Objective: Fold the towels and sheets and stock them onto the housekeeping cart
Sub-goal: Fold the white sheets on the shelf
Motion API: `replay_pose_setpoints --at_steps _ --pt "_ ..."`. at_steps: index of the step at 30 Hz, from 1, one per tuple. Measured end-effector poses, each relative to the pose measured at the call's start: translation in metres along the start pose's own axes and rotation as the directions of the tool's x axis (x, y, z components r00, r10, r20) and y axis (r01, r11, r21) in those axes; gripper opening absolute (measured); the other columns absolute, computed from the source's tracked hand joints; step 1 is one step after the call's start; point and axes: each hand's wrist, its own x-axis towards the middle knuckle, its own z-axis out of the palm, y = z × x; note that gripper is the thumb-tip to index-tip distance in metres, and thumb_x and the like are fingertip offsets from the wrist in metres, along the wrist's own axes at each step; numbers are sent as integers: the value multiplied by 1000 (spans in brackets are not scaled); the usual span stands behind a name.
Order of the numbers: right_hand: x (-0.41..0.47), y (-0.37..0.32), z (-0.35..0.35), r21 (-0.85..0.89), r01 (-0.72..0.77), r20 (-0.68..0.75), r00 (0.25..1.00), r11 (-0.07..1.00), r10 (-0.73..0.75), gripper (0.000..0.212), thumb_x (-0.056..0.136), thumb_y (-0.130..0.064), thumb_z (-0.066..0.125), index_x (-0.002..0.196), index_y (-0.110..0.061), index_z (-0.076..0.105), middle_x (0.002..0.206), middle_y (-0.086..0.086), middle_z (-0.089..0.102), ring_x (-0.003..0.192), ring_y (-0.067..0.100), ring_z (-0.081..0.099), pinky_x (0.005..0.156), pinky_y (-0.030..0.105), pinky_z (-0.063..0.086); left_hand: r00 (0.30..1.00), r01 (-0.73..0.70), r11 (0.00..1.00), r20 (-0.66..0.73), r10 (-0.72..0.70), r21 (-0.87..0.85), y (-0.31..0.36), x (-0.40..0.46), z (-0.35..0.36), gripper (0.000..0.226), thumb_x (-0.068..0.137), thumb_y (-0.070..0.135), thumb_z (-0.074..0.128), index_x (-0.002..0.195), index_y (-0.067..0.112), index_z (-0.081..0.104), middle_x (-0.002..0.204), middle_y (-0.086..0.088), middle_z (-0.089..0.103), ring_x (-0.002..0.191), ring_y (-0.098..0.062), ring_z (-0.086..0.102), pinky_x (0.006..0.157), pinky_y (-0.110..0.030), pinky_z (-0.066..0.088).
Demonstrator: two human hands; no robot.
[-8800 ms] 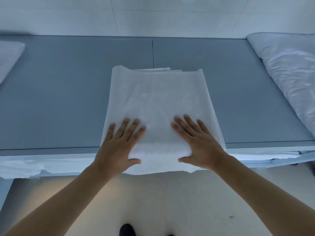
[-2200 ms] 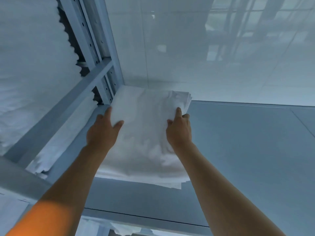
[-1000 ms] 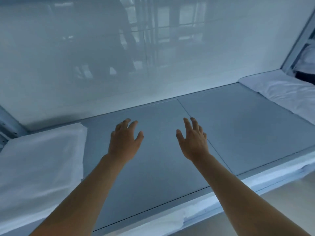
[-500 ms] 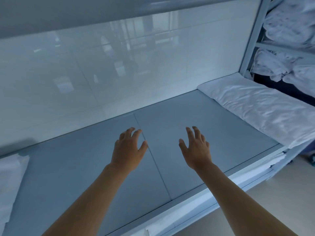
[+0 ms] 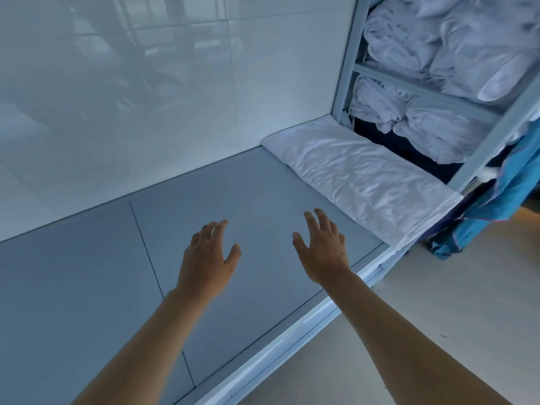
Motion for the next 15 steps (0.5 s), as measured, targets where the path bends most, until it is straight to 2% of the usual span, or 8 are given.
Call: replay_pose_setpoints --at_steps 8,15 --pt "12 62 -16 8 -92 -61 994 996 93 65 102 -56 34 158 -24 27 168 1 19 154 24 19 121 48 23 993 -101 994 61 104 -42 47 18 46 59 100 35 59 151 12 44 148 -11 50 132 -35 48 104 -47 45" --pt "45 155 -29 -26 -105 -42 994 994 103 65 102 -55 32 160 -26 25 170 -4 16 157 23 11 124 52 20 975 -187 981 110 192 -52 115 59 97 59 102 37 55 154 13 40 150 -9 48 133 -34 46 107 -47 43"
